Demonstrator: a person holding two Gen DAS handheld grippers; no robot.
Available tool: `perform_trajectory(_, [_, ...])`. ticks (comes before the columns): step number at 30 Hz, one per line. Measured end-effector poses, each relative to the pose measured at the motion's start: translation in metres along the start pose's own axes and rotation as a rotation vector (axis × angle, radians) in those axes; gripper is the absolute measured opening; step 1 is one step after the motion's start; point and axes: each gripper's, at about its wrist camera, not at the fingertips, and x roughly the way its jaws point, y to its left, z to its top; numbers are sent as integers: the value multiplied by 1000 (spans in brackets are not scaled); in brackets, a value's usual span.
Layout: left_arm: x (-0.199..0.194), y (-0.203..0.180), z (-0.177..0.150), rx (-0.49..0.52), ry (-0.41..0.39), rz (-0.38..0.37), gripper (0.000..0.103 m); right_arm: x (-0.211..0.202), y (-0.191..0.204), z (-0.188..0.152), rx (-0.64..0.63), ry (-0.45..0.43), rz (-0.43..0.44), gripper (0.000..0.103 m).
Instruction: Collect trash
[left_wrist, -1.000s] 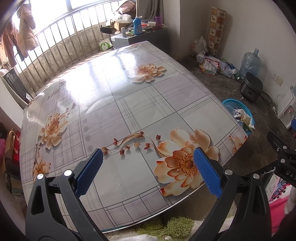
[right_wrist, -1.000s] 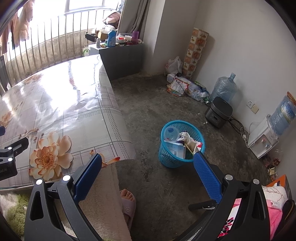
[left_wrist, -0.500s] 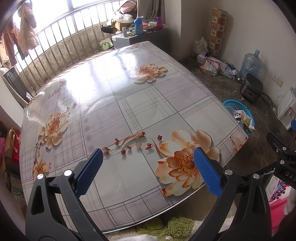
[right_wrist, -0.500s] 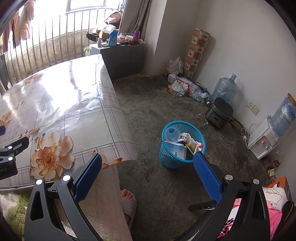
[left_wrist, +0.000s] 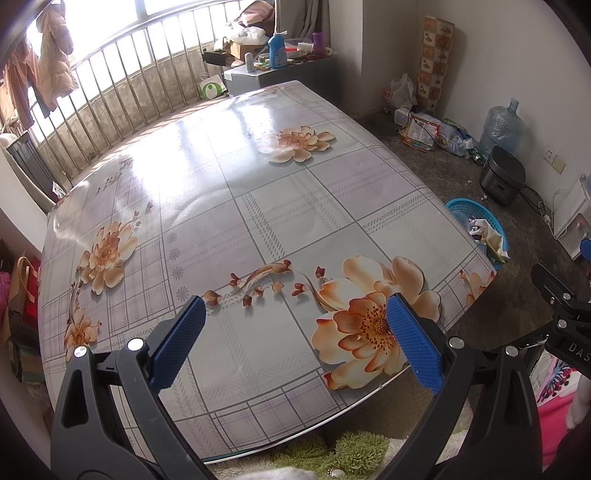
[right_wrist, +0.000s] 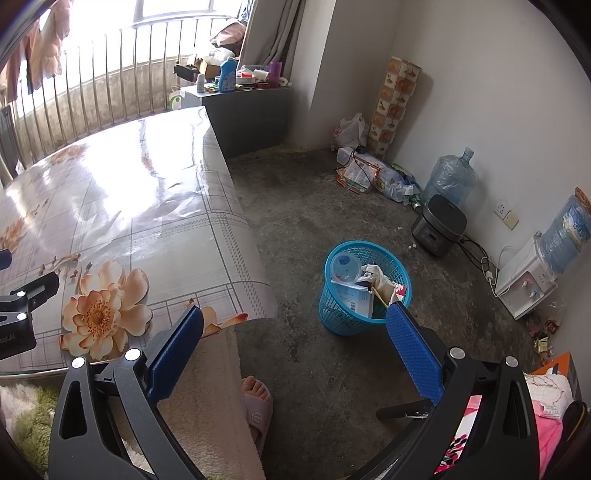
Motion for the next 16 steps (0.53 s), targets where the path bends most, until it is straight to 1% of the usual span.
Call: perform_trajectory(16, [1, 7, -4, -23, 5, 3, 94, 0, 5, 0, -11, -1, 2, 96])
